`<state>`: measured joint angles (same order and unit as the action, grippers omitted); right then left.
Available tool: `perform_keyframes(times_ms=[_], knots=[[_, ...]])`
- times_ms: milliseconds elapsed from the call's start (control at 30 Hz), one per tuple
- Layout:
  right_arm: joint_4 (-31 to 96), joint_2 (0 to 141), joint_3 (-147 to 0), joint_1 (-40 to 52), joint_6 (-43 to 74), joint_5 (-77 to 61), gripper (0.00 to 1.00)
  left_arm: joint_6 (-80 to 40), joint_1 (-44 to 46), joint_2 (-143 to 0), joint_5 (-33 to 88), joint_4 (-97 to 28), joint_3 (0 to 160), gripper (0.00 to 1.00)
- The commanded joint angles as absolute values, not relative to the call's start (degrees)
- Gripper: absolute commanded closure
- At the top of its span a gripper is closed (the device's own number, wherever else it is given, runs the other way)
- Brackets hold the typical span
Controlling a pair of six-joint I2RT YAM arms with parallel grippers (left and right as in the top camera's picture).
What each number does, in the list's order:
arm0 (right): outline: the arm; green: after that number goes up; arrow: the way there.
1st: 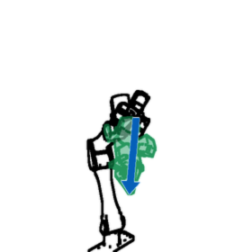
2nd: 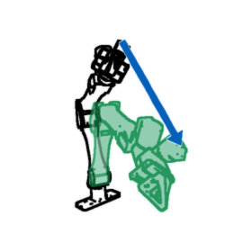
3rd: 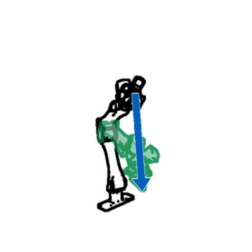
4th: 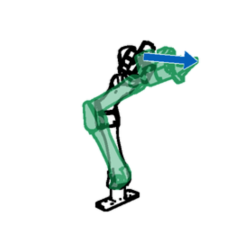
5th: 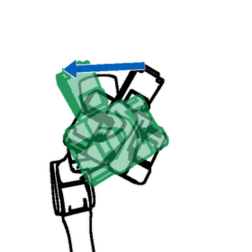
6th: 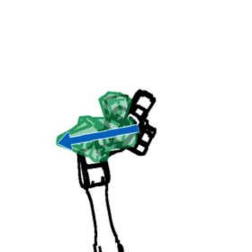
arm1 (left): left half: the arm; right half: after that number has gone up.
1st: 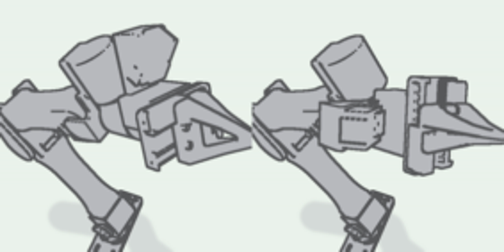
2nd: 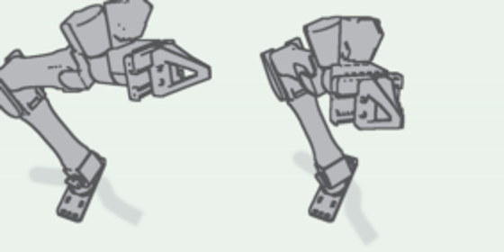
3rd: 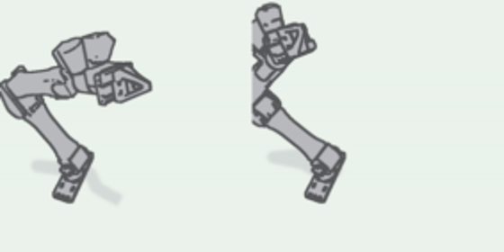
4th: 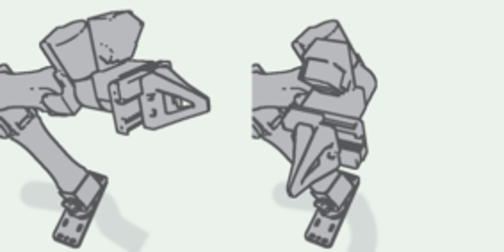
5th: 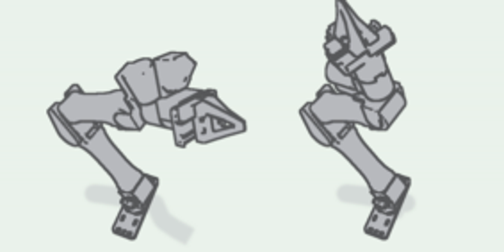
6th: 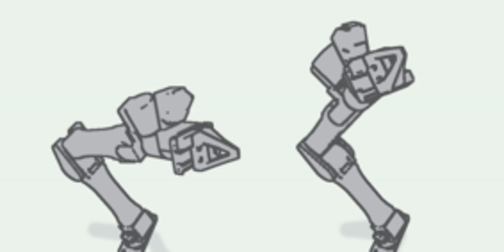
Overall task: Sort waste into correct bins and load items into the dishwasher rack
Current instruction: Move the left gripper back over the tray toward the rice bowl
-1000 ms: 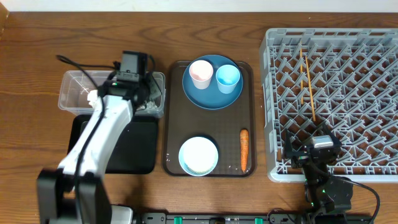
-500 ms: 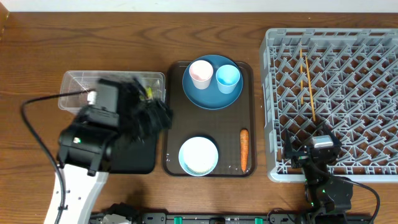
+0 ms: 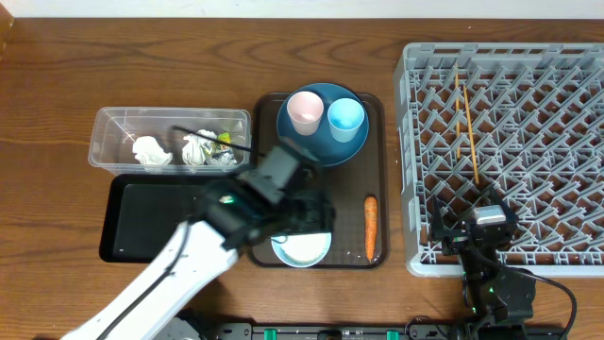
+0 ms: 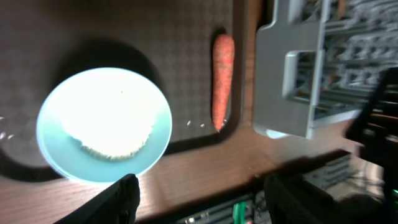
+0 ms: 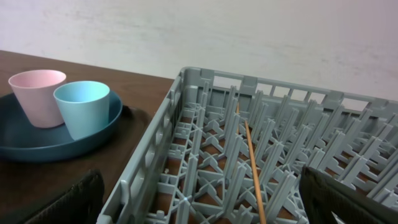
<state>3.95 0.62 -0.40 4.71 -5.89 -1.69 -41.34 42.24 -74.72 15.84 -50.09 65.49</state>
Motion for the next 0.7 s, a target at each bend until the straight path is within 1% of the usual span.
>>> perform_keyframes(times_ms=[0,133,200,467,567,633,667], knots=[[4.1,0.3,-0.3,3.8,-6.1,-1.9,0.01,-43.6,46.4,-79.5,10.6,-48.3,65.0,0.34],[4.1,0.3,-0.3,3.8,-6.1,-1.9,0.01,-45.0,49.3,-85.3,7.6,-46.8,65.0,0.36],[4.1,0.3,-0.3,3.8,-6.1,-1.9,0.01,-45.1,50.1,-87.6,6.1,-46.8,65.0,0.39],[4.1,0.3,-0.3,3.8,-6.1,-1.9,0.01,-45.3,50.6,-91.3,3.1,-46.8,65.0,0.4],[4.1,0.3,-0.3,3.8,-6.1,-1.9,0.01,-46.3,51.3,-91.4,3.1,-46.8,64.9,0.45],[4.1,0.3,-0.3,3.8,-6.1,-1.9,0.01,-46.8,52.4,-91.4,2.0,-46.7,64.9,0.52],[4.1,0.3,-0.3,3.8,-6.1,-1.9,0.01,-46.9,53.2,-91.4,1.0,-46.7,64.9,0.58]])
